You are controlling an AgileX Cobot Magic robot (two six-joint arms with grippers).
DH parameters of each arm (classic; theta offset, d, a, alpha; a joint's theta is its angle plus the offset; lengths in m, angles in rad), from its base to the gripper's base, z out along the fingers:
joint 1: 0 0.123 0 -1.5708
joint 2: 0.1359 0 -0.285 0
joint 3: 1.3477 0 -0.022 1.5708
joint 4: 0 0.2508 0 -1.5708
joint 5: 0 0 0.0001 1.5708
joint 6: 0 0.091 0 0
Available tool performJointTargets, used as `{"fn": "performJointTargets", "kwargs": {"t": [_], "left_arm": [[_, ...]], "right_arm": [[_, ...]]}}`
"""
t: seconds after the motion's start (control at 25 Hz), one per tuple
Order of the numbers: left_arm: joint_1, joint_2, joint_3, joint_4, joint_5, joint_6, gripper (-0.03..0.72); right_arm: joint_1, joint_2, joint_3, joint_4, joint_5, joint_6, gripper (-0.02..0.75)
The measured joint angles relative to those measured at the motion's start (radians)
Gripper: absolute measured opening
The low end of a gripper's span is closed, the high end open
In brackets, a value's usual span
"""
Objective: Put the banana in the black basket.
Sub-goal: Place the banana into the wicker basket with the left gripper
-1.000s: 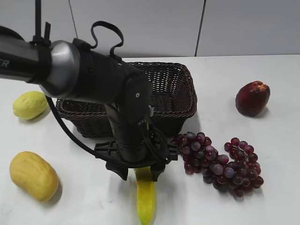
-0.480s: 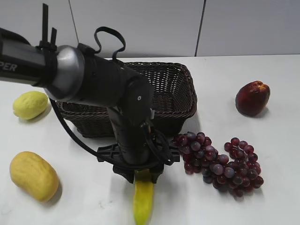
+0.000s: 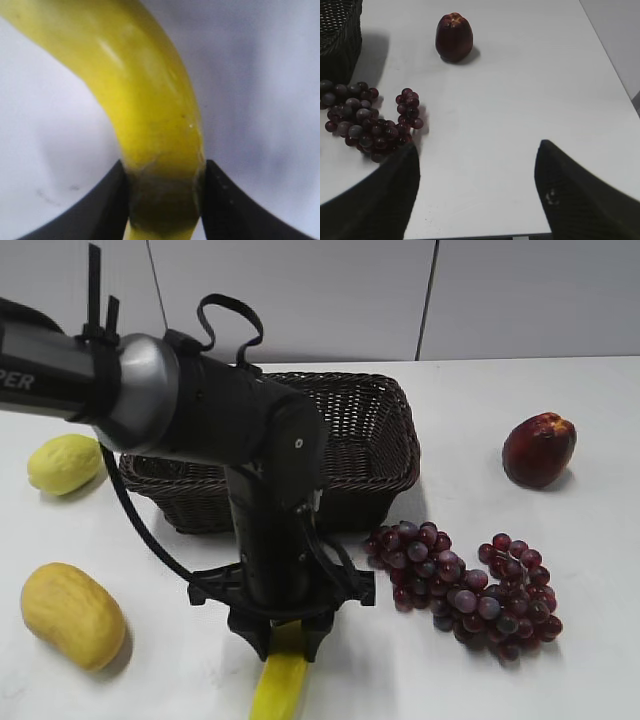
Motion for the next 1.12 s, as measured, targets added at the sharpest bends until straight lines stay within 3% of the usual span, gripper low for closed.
{"fn": "performJointTargets", "kwargs": {"t": [0.44, 0.76, 1.0, 1.12], "left_arm": [[-0.018, -0.056, 0.0, -0.061, 0.163, 0.031, 0.412], [-0.068, -0.143, -0.012, -0.103, 0.264, 0.101, 0.409], [-0.097, -0.244, -0.137, -0.089, 0.267, 0.125, 0.409], [-0.095, -0.275, -0.257, 0.006, 0.27, 0.127, 0.409]], "right_arm": [[0.0, 0.0, 0.0, 0.0, 0.0, 0.0, 0.572], [0.0, 0.0, 0.0, 0.0, 0.001, 0.0, 0.572], [0.0, 0.0, 0.0, 0.0, 0.001, 0.0, 0.572], [0.0, 0.0, 0.0, 0.0, 0.001, 0.0, 0.572]]}}
